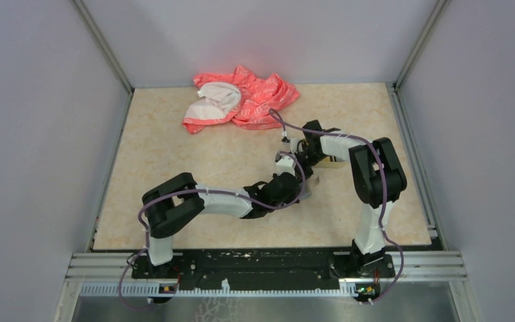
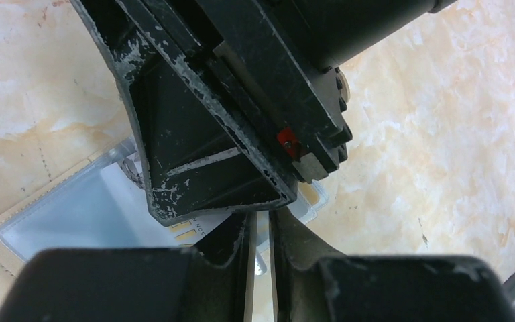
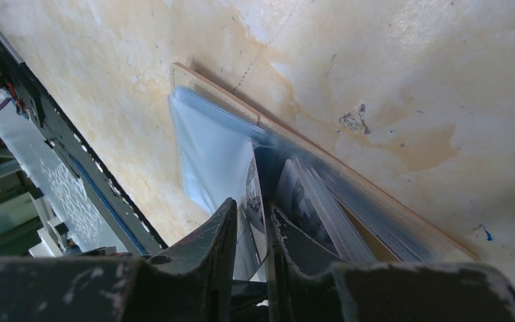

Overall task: Put the credit cards into the card holder
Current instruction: Insert the credit card into the card holder, then close the card holder at the center of the board.

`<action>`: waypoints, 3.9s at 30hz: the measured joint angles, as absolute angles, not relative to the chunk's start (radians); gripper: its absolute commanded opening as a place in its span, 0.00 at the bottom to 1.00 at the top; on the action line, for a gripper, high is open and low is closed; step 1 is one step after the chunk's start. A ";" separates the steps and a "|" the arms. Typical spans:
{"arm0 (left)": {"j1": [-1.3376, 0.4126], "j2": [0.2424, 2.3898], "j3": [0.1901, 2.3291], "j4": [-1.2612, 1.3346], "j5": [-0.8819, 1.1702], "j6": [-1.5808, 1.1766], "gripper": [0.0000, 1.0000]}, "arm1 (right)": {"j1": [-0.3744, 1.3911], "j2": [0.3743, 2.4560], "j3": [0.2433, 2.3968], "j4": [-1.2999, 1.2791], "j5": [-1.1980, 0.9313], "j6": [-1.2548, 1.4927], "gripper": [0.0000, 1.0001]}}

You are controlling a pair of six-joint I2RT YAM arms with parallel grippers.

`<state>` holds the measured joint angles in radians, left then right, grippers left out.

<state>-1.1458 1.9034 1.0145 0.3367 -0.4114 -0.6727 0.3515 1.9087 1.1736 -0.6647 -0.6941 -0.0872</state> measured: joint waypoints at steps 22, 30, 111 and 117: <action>-1.158 1.928 1.048 0.272 -0.485 -0.744 0.17 | 0.352 1.870 1.175 -0.674 -0.639 -0.120 0.29; -1.154 1.929 1.048 0.273 -0.484 -0.739 0.18 | 0.351 1.866 1.180 -0.679 -0.628 -0.124 0.32; -1.040 1.374 0.350 0.713 -0.242 -0.712 0.63 | 0.334 1.368 0.780 -0.603 -0.824 -1.063 0.34; -1.040 1.497 0.476 0.645 -0.247 -0.719 0.54 | 0.344 1.402 0.783 -0.541 -0.723 -0.962 0.33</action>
